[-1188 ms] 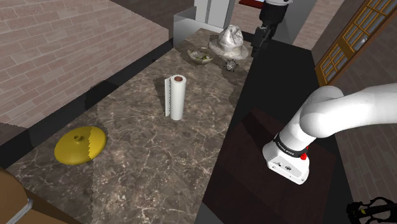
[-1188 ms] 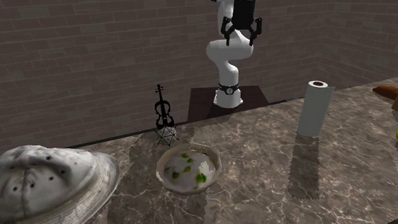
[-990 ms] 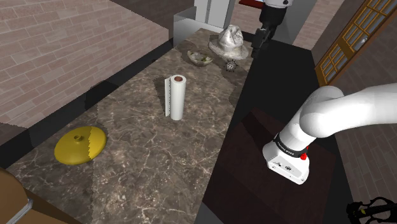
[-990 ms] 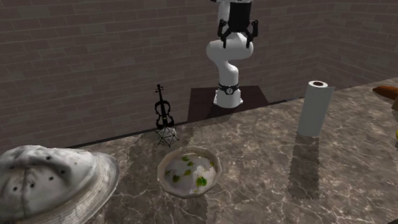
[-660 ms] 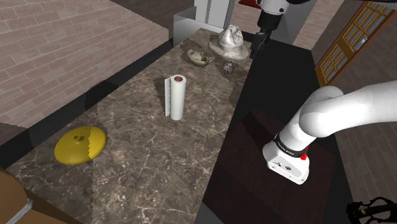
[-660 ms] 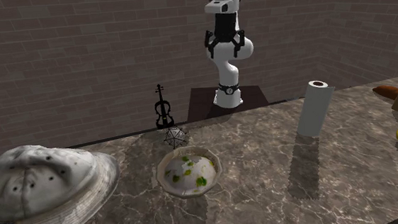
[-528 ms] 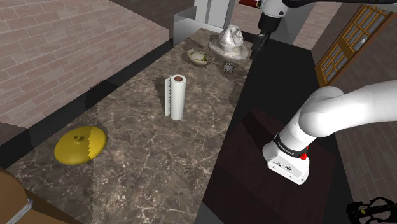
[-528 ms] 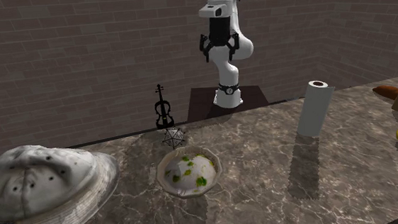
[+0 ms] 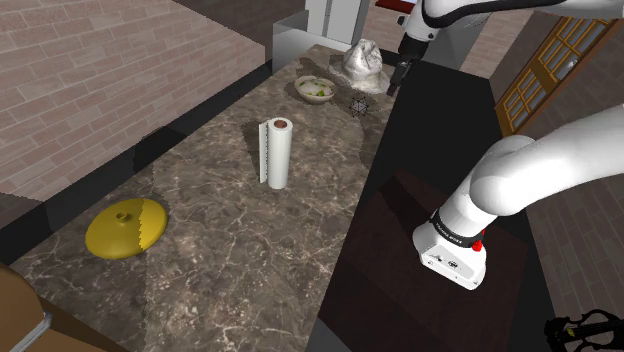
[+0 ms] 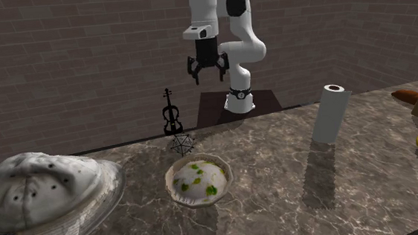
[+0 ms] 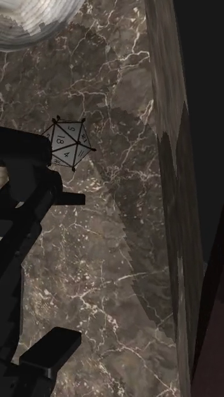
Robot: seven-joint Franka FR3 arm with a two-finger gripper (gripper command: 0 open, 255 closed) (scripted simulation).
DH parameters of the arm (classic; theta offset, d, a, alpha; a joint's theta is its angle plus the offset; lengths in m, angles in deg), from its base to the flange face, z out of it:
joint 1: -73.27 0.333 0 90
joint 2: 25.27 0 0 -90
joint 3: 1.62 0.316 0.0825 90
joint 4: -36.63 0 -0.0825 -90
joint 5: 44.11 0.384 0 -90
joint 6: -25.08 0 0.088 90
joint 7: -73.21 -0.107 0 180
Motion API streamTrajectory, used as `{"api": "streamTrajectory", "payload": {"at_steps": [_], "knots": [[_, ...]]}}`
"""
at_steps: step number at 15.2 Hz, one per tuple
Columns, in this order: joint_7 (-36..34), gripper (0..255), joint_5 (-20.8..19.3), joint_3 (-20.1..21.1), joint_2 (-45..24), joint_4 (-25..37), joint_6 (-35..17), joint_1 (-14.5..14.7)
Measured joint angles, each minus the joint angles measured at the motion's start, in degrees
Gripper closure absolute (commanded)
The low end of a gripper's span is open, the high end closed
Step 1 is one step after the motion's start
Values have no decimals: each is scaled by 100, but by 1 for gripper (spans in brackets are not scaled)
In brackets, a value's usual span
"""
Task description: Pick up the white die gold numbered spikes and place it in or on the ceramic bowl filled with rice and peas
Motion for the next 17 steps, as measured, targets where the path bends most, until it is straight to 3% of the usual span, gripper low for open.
{"api": "streamTrajectory", "payload": {"at_steps": [4, 7, 12, 17], "knots": [[852, 0, 227, -618, -736, 263, -560, 119], [1566, 0, 628, -1049, -1436, 577, -940, 288], [3004, 0, 1752, -1631, -2756, 1335, -1251, 463], [4350, 0, 3044, -1685, -4095, 2223, -1200, 186]]}}
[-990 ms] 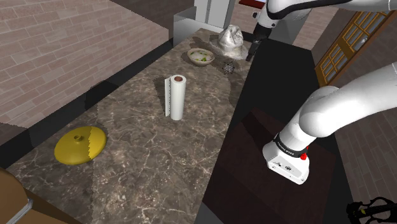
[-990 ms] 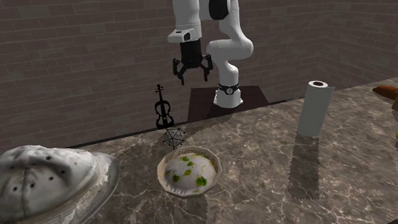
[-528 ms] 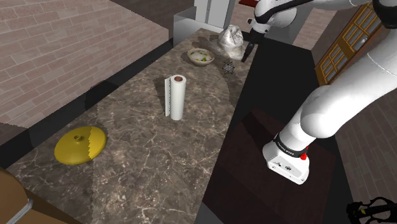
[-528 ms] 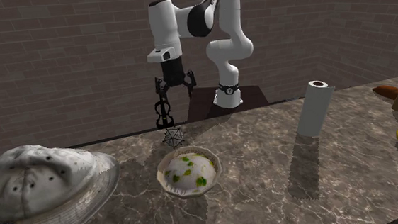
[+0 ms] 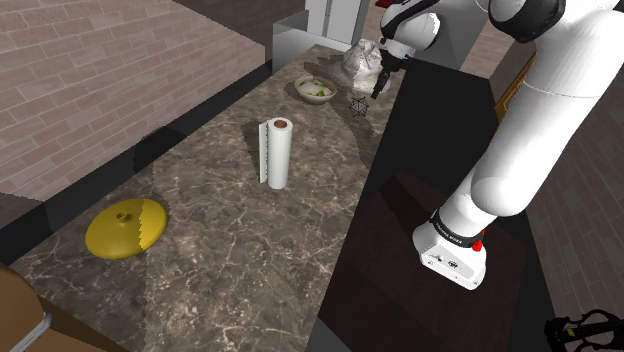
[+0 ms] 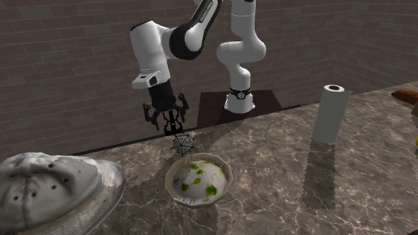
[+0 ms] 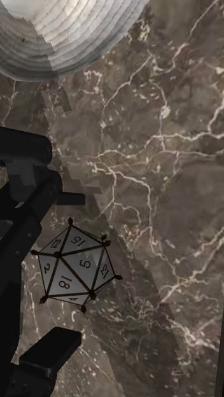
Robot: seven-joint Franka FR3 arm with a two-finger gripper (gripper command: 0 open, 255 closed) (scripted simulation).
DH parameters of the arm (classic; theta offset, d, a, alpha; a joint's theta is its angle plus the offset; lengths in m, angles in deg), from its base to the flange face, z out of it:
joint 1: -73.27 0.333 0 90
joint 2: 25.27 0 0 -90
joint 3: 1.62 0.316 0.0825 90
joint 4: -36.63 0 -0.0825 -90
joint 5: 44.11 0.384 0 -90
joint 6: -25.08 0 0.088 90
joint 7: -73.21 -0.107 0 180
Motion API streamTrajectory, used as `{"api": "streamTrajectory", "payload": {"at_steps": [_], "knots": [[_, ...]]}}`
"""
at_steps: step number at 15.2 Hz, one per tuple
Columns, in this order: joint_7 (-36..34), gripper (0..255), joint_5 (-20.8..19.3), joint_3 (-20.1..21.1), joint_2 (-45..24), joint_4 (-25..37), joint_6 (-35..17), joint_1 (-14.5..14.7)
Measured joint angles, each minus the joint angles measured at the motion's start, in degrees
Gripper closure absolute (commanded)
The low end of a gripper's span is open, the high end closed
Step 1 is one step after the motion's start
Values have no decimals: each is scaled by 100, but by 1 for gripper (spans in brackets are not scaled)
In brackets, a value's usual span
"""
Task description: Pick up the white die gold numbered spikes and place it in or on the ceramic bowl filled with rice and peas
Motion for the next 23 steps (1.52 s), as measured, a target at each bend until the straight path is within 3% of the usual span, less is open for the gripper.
{"api": "streamTrajectory", "payload": {"at_steps": [7, 14, 15, 23], "knots": [[387, 0, 490, 163, -490, 25, -304, -133], [452, 0, 576, 175, -522, 22, -350, -152], [443, 255, 565, 171, -515, 16, -350, -145], [418, 255, 518, 154, -448, -44, -355, -117]]}}
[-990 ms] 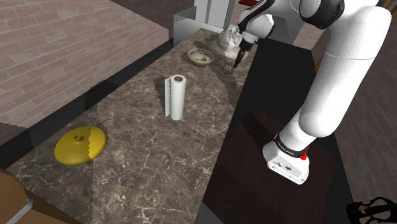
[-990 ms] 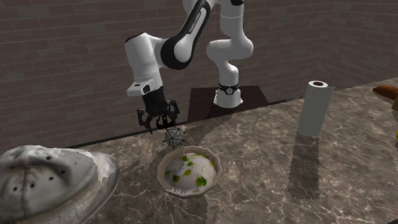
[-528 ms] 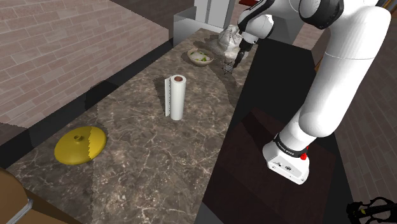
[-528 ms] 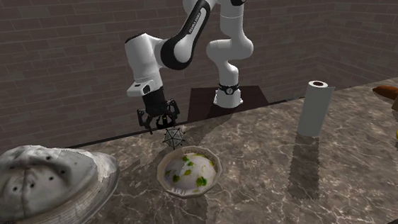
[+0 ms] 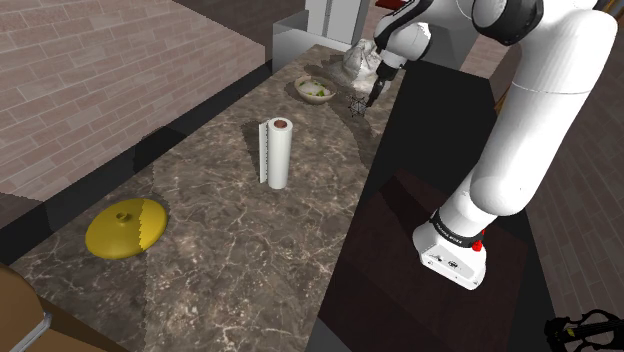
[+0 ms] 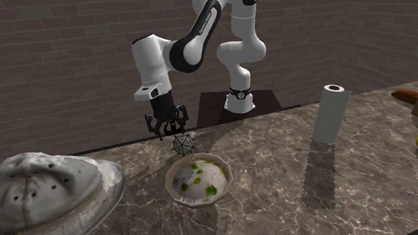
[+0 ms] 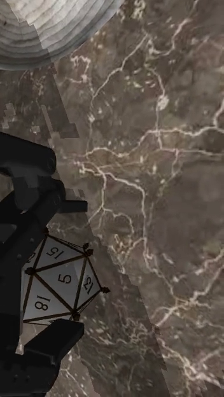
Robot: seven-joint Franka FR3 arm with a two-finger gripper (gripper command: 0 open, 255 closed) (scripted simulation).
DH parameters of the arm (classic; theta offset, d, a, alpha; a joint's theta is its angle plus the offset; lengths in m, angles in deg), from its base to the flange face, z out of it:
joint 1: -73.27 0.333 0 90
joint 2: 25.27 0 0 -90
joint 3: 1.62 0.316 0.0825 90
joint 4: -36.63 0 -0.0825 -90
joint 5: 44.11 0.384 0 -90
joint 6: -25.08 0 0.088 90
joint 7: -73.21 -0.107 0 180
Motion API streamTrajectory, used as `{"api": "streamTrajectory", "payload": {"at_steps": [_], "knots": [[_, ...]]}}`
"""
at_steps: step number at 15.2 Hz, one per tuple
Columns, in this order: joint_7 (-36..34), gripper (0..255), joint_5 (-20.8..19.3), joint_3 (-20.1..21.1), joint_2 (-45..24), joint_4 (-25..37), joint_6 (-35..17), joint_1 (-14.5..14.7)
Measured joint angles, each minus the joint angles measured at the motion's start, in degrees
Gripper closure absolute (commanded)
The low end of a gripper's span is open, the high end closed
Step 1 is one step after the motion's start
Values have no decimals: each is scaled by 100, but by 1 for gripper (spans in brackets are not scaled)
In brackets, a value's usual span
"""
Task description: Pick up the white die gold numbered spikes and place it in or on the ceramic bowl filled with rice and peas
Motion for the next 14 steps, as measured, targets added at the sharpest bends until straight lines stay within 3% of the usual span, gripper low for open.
{"api": "streamTrajectory", "payload": {"at_steps": [3, 12, 13, 14], "knots": [[2, 255, 19, 9, -27, 53, 18, -4], [-361, 255, -406, -137, 324, 243, 459, 111], [-361, 0, -406, -137, 326, 244, 459, 111], [-361, 0, -406, -137, 325, 244, 459, 111]]}}
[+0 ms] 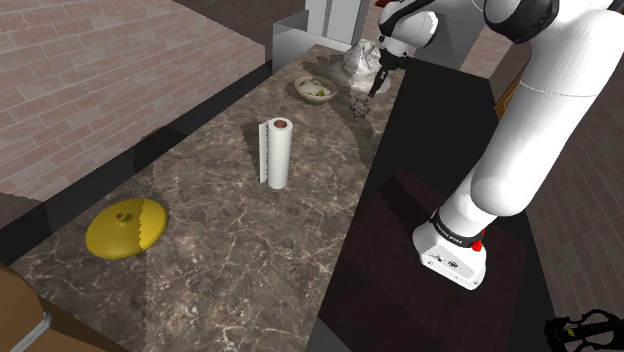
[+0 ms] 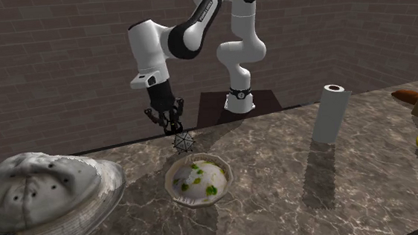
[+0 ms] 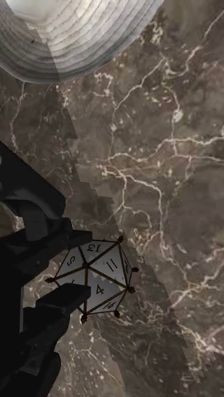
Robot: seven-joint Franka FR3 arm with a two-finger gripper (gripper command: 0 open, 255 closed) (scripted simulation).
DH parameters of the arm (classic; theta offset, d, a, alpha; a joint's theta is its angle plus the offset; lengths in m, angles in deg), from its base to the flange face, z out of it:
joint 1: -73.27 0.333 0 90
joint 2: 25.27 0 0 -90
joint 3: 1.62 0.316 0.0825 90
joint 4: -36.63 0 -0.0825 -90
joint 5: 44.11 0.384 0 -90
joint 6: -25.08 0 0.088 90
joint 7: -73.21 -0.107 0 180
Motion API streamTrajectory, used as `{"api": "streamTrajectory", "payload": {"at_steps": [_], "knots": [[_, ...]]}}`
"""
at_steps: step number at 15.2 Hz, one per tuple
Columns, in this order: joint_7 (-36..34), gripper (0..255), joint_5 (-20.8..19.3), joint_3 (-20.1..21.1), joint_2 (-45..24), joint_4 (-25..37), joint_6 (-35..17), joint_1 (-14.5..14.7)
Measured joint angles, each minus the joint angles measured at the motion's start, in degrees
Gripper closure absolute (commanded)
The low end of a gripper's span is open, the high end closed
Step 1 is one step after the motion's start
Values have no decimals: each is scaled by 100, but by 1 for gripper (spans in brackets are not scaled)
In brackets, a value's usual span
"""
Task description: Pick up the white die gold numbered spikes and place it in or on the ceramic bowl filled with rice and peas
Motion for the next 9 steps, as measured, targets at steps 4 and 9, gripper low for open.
{"api": "streamTrajectory", "payload": {"at_steps": [4, 9], "knots": [[-2271, 0, -1865, -176, 262, -446, -515, 1078], [-2977, 0, -2322, -182, 35, -602, -860, 1307]]}}
